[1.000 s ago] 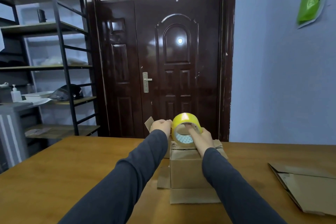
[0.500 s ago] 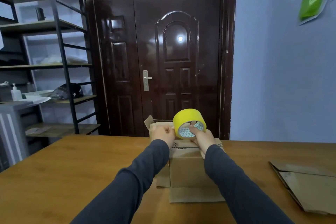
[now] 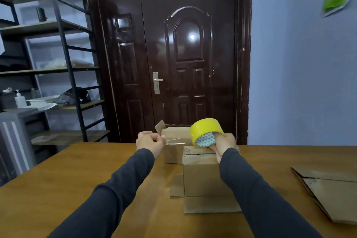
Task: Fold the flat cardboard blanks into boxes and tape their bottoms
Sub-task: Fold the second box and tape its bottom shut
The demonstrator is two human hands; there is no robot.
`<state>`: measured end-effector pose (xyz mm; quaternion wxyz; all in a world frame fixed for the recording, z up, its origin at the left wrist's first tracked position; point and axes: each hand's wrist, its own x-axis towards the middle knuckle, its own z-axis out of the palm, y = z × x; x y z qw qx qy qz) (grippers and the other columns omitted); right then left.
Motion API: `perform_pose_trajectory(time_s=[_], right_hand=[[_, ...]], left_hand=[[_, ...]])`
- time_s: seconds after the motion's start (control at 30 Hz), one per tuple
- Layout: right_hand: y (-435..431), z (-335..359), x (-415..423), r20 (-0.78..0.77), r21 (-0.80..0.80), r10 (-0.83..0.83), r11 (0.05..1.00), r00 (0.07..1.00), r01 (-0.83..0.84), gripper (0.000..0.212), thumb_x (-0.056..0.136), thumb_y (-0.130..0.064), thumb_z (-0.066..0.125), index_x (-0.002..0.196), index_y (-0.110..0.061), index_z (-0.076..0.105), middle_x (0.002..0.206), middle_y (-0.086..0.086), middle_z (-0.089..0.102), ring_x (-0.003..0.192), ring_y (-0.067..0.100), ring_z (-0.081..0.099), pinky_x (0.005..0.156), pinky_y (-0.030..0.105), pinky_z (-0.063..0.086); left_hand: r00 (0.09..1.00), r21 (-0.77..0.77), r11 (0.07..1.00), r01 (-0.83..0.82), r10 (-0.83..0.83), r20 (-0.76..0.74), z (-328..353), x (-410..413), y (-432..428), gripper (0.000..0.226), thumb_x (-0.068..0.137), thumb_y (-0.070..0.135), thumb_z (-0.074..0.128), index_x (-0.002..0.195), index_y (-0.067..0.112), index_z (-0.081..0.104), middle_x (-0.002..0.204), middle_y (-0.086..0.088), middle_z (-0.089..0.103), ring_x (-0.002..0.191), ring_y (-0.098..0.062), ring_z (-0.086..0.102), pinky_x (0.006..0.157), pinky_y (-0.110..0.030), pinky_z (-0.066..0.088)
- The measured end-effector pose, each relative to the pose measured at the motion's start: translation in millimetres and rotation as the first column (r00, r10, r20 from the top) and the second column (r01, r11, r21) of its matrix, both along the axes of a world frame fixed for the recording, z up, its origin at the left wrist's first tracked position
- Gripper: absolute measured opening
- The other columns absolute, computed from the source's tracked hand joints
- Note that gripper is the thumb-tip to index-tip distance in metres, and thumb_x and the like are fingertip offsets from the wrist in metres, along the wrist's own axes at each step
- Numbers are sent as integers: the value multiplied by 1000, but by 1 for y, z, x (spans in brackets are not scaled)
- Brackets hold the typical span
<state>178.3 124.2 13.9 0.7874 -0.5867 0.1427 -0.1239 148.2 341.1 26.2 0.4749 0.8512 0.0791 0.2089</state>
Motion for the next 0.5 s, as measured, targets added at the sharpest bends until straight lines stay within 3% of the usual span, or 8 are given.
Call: perform_pose_trajectory(time_s=[0.1,0.17,0.23,0.3,0.37,0.43,0.5], right_hand=[[1,1,-5,27,74,-32,997,999,30,14,90,-13,59,76,-16,58,90,8,63,88,25,62,83,41,56],[0,2,-7,46,97,-42,995,998,37,15,88,-18,63,74,-20,62,86,4,65,87,23,62,86,42,55],[0,2,-7,72,63,-33,998,997,28,12,84,-23,68,73,-22,65,87,3,68,94,25,65,92,44,54],[3,2,-7,84,21,-8,1000,996,6,4,80,-27,69,79,-23,67,95,5,70,101,26,65,93,44,53],[5,3,-9,105,3,33,999,994,-34,18,72,-33,70,87,-23,67,101,6,69,102,27,64,94,45,52],[6,3,-10,120,9,53,998,991,-54,25,69,-34,72,90,-23,65,103,7,68,104,28,63,95,48,52],[3,2,-10,125,69,42,996,991,-51,17,78,-22,70,92,-18,61,102,9,65,109,30,61,97,48,50]], left_hand=[[996,-65,998,24,-30,-88,-8,-4,-8,32,86,26,58,57,13,57,84,-19,54,77,-29,54,69,-27,46],[990,-114,992,56,-70,-120,-16,-5,-14,26,88,24,56,66,10,58,77,-11,49,74,-24,45,62,-24,38],[981,-144,987,73,-97,-170,-23,-2,-16,25,91,26,56,76,8,63,85,-11,55,81,-26,49,71,-27,39],[967,-192,979,74,-117,-226,-29,-2,-14,33,93,30,56,103,0,68,109,-17,63,102,-30,55,88,-31,40],[957,-209,976,67,-122,-264,-33,0,-11,43,94,31,56,121,-2,62,124,-19,60,116,-33,52,97,-34,37],[951,-197,977,85,-139,-275,-36,2,-9,43,95,32,54,122,-1,61,127,-20,58,118,-33,51,98,-34,36],[943,-188,976,109,-161,-290,-38,2,-13,42,96,31,53,121,-2,61,127,-19,58,115,-32,51,94,-31,35]])
